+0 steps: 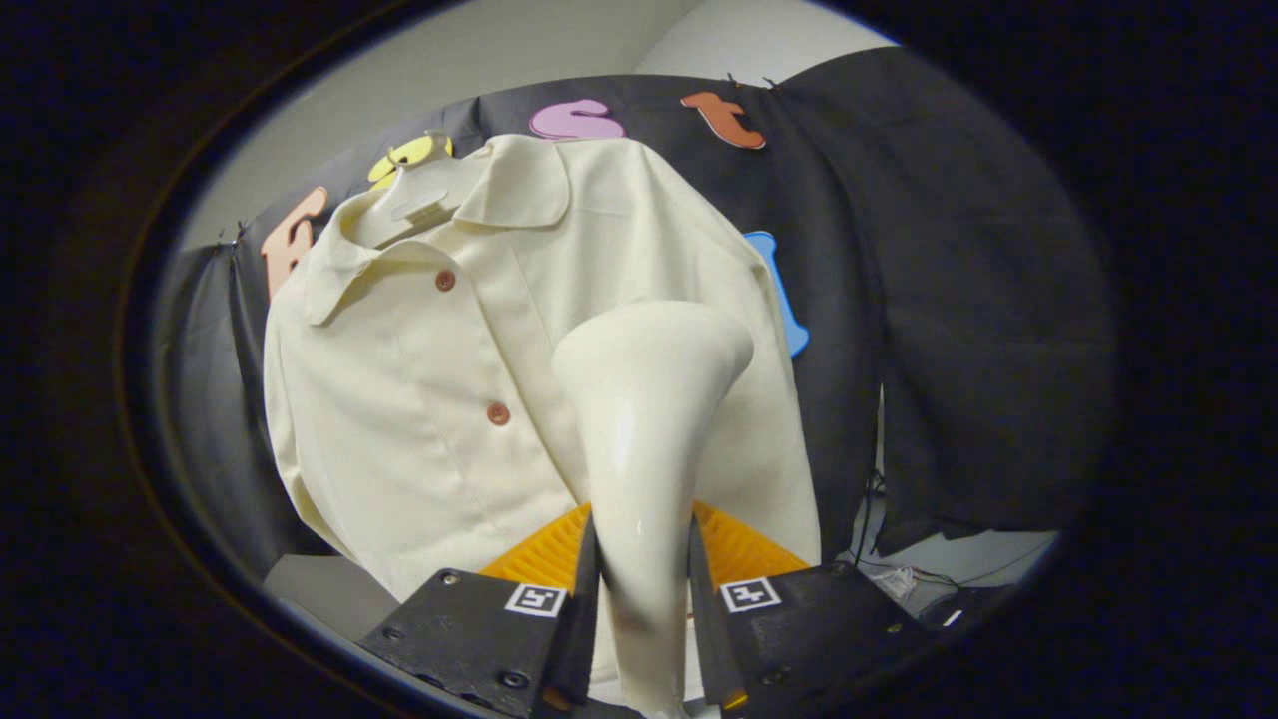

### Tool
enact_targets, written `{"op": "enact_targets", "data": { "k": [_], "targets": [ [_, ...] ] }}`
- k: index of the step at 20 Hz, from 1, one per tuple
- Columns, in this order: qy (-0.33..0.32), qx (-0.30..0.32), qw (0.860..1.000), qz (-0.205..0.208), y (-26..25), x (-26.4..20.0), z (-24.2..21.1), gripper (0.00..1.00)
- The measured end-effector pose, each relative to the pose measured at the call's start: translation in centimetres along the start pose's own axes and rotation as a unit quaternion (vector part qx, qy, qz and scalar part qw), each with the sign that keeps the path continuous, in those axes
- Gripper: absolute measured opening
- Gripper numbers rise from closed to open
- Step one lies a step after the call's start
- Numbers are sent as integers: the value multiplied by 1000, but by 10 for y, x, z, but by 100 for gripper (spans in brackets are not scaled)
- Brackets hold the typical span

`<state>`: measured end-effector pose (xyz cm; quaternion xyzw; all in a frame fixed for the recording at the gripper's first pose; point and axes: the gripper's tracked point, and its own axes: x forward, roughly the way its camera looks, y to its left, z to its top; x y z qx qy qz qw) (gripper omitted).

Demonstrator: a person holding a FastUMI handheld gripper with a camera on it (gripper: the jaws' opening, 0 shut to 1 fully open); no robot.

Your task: Iron the clothes twice with a garment steamer, once on the left side and once on the right side.

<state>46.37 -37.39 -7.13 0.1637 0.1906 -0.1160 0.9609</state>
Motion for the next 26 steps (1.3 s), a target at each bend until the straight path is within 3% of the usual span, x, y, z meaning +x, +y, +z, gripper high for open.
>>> {"op": "enact_targets", "data": {
  "k": [6,14,18,26],
  "targets": [
    [25,-58,998,-28,-20,-8,-36,42],
    [64,-60,996,-33,-48,-12,-94,42],
    [72,-6,997,-21,-59,-10,-122,42],
    [92,20,995,-31,-101,-5,-175,42]
  ]
}}
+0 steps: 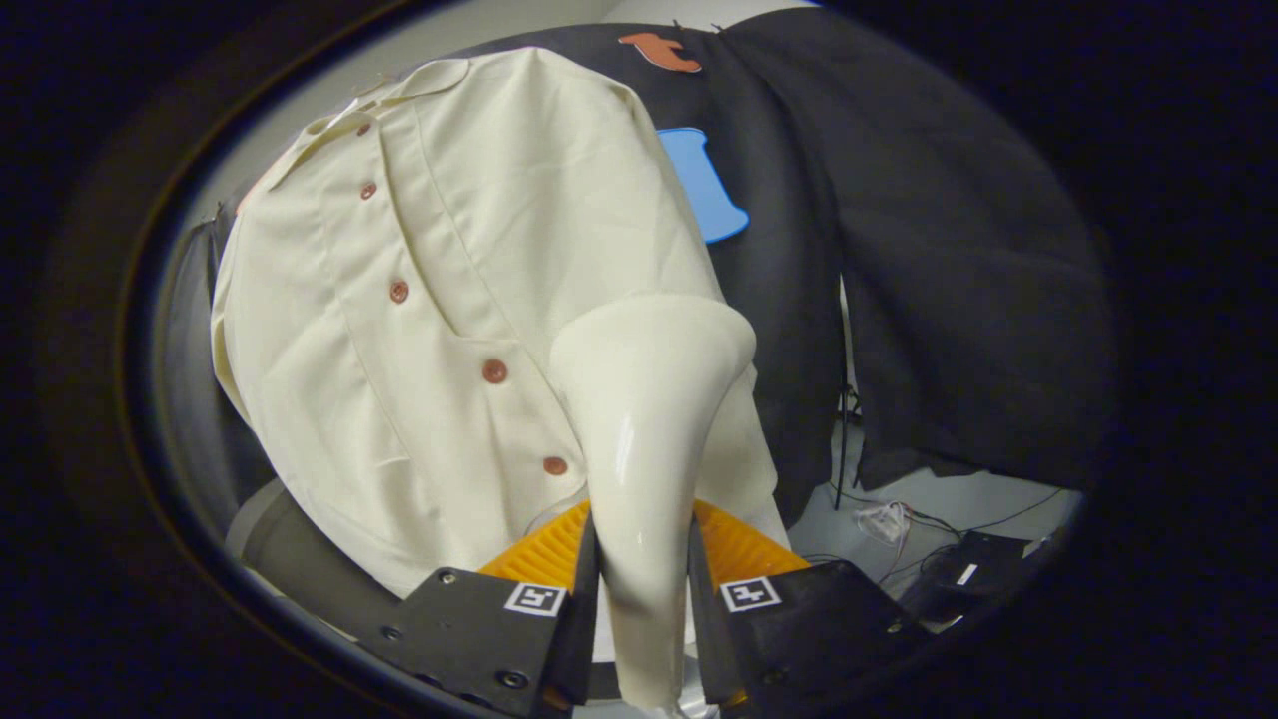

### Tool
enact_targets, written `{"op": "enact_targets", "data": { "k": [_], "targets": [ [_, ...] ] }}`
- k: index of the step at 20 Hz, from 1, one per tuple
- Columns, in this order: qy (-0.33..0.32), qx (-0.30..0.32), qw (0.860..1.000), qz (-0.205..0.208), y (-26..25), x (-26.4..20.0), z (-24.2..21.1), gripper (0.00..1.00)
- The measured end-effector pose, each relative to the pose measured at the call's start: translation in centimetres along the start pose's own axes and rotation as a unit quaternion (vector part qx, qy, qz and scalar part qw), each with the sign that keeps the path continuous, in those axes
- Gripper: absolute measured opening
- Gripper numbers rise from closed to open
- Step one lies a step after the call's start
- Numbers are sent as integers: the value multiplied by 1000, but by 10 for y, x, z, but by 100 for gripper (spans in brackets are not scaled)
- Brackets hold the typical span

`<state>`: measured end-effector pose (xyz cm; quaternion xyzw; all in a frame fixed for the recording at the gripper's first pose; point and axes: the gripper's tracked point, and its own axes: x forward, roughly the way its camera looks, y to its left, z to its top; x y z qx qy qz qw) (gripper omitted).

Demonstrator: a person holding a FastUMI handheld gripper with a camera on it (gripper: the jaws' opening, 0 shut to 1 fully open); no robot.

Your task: Iron the clothes twice with a garment steamer, once on the left side and once on the right side.

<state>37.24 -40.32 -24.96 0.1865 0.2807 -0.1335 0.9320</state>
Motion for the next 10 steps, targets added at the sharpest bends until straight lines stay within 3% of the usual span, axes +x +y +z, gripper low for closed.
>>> {"op": "enact_targets", "data": {
  "k": [10],
  "targets": [
    [46,44,998,-10,-54,10,-86,42]
  ]
}}
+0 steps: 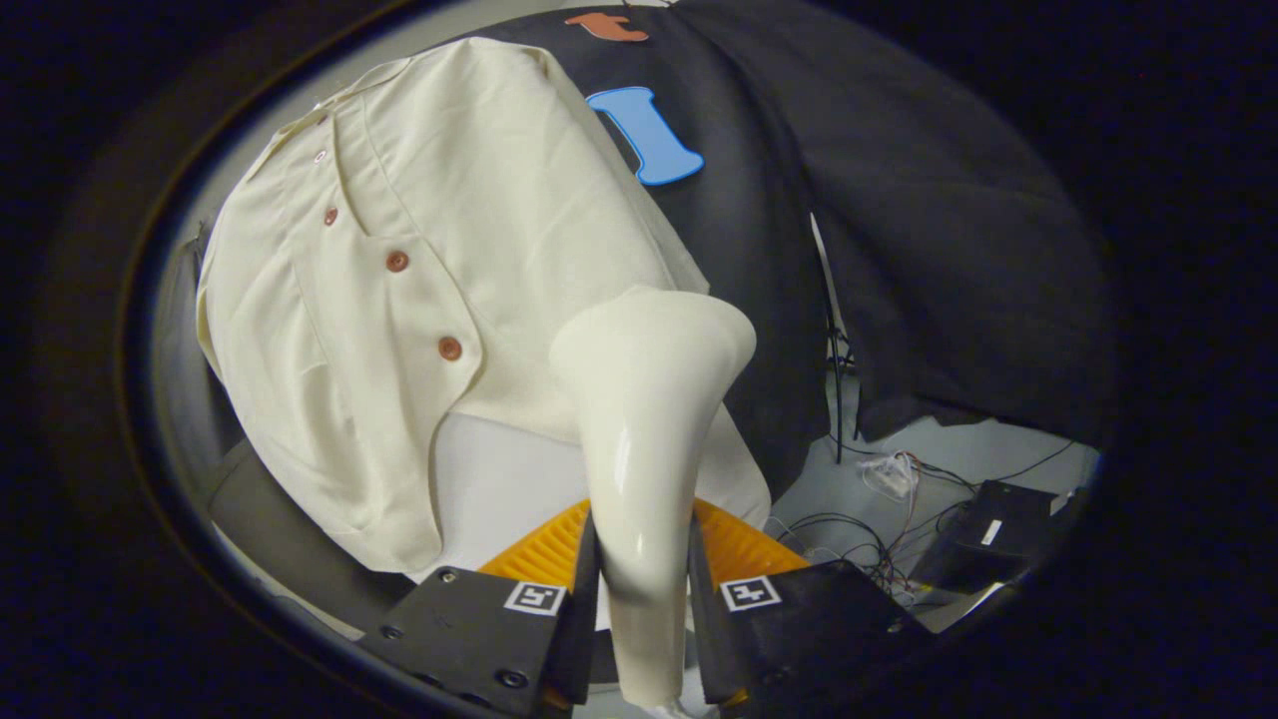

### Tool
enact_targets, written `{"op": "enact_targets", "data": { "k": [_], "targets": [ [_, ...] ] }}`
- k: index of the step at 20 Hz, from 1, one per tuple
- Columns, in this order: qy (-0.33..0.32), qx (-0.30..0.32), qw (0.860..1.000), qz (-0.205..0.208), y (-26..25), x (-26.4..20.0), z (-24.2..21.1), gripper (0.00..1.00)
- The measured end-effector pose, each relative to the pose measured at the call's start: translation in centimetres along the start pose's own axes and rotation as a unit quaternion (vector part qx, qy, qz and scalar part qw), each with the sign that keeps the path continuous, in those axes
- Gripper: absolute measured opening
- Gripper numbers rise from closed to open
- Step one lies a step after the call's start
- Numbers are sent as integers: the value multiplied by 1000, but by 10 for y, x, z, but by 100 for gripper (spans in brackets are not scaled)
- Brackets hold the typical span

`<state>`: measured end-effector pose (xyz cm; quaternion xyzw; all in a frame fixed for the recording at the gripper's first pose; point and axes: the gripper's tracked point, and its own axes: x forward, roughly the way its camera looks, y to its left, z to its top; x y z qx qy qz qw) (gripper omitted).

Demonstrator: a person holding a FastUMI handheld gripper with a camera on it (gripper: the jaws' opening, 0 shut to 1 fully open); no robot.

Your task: Iron the clothes twice with a garment steamer, once on the left side and once on the right side.

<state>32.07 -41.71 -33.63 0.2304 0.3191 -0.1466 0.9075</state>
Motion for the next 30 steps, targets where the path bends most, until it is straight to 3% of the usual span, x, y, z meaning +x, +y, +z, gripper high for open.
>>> {"op": "enact_targets", "data": {
  "k": [5,12,22,27,30],
  "targets": [
    [0,4,1000,-9,-17,-3,-14,42],
    [-27,-20,999,20,12,-55,5,42],
    [-97,-88,989,72,115,-157,34,42],
    [-149,-85,980,99,177,-207,33,42],
    [-135,-91,979,126,213,-230,20,41]
  ]
}}
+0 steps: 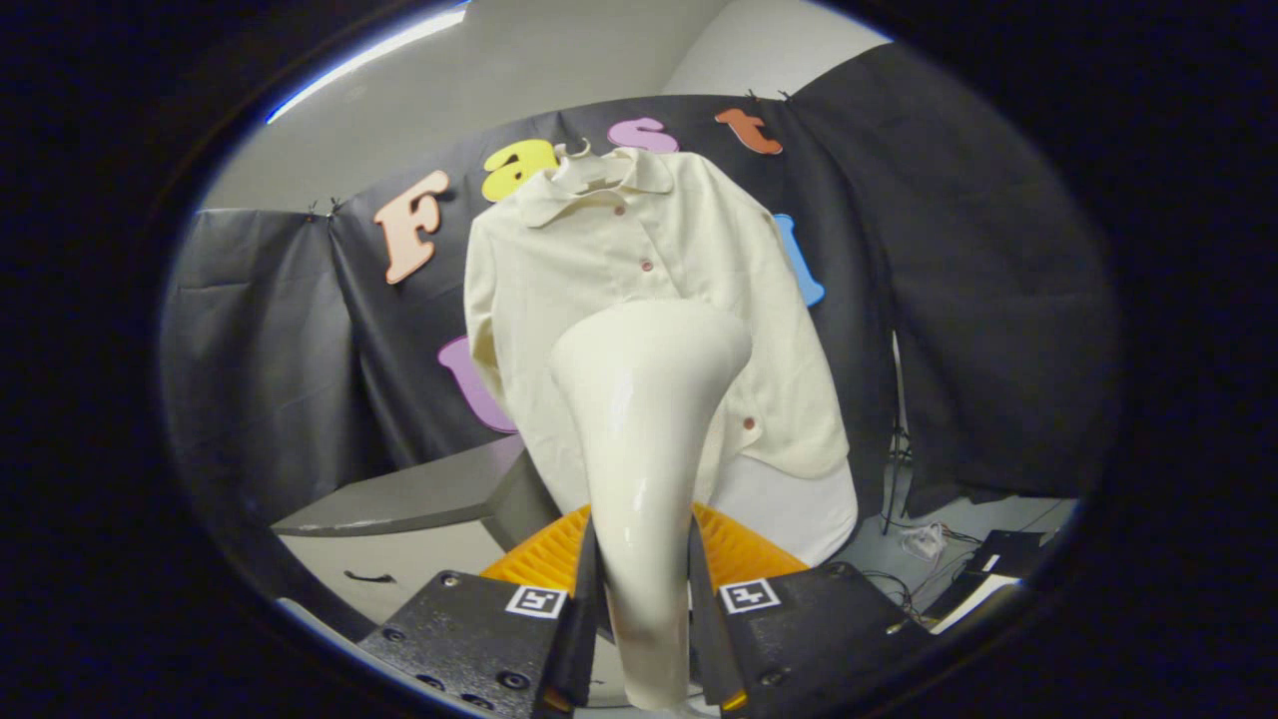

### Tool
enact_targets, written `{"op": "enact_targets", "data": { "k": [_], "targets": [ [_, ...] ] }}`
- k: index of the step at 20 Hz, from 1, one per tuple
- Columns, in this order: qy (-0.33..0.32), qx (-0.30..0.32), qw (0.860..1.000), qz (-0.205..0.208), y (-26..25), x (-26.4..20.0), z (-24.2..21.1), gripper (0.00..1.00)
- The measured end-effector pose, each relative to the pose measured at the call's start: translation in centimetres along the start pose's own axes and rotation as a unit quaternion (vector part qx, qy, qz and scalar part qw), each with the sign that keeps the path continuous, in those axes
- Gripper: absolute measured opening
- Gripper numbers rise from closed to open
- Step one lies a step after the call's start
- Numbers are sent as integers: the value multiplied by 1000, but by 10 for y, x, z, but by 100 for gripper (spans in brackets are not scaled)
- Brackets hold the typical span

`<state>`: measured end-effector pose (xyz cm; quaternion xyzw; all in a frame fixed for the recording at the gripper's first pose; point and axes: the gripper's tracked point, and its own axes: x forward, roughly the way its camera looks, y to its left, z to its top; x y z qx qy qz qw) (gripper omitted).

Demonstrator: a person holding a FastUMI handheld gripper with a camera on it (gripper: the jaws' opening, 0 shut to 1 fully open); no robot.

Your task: Iron the clothes twice with a garment steamer, once on the left side and once on the right side.

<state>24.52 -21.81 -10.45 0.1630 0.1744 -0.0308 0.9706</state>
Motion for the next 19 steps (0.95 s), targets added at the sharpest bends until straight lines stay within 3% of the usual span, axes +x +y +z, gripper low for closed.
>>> {"op": "enact_targets", "data": {
  "k": [7,19],
  "targets": [
    [-57,-58,997,16,69,-40,24,42],
    [-122,-95,985,82,151,-161,-1,41]
  ]
}}
